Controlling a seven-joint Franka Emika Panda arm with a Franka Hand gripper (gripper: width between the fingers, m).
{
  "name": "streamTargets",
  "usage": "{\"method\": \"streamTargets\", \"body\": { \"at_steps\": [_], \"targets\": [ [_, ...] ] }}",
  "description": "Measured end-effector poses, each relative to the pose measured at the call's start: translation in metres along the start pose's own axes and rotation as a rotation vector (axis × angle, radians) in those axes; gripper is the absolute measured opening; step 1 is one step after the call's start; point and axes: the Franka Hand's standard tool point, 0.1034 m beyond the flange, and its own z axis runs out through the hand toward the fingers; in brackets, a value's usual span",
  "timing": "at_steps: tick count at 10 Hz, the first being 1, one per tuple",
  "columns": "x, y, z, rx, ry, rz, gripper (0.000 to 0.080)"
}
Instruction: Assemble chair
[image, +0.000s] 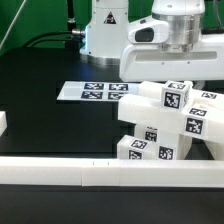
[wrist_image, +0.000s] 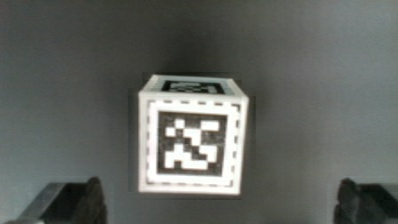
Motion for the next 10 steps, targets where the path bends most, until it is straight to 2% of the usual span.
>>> {"method": "streamTargets", "body": {
  "at_steps": [5, 8, 10],
  "targets": [
    [-0.009, -0.001, 0.008, -0.005, -0.011, -0.005, 0.0648],
    [-0.014, 0.001, 0.021, -0.012, -0.022, -0.005, 0.0648],
    [-0.016, 0.002, 0.024, -0.014, -0.028, -0.004, 0.0623]
  ]
}}
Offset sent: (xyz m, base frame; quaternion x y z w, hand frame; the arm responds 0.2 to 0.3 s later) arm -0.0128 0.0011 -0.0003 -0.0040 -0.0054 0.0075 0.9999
